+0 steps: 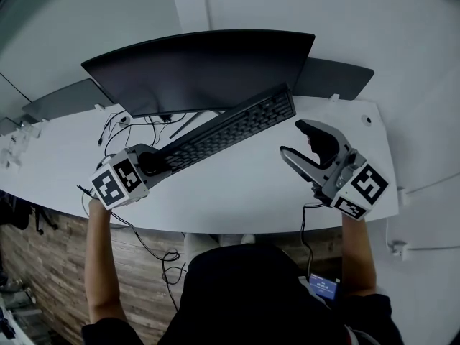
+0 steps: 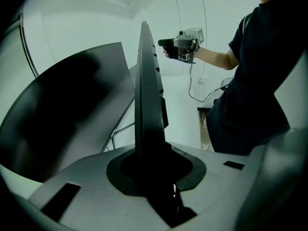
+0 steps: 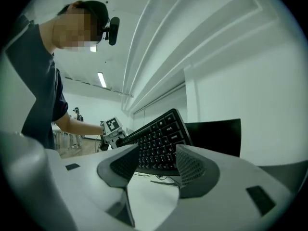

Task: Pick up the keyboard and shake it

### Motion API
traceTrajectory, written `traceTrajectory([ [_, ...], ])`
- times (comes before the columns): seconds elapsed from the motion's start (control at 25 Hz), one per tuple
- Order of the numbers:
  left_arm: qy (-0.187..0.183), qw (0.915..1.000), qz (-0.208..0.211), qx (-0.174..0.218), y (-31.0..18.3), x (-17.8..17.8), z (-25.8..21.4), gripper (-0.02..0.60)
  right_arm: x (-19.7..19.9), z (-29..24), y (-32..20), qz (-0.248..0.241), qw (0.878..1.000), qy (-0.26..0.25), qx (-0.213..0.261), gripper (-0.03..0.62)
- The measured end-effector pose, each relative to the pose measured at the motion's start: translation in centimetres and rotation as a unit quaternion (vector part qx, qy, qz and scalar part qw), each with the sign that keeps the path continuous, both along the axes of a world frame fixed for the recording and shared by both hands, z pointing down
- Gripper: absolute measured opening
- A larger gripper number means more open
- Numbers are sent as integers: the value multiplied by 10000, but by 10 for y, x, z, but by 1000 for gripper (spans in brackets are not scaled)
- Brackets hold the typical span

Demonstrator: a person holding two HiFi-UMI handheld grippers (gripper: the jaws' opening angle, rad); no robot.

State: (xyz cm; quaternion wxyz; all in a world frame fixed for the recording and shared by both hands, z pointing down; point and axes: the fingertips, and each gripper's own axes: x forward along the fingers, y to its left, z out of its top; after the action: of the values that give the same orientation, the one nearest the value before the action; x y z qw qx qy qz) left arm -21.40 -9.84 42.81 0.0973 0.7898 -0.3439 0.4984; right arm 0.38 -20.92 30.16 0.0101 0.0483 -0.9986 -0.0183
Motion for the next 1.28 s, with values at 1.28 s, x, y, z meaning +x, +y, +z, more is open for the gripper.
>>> traceTrajectory([
  [1.28,-2204,9744,49,438,-7,-29,-10,97,-99,2,67,-880,9034,2524,3352,229],
])
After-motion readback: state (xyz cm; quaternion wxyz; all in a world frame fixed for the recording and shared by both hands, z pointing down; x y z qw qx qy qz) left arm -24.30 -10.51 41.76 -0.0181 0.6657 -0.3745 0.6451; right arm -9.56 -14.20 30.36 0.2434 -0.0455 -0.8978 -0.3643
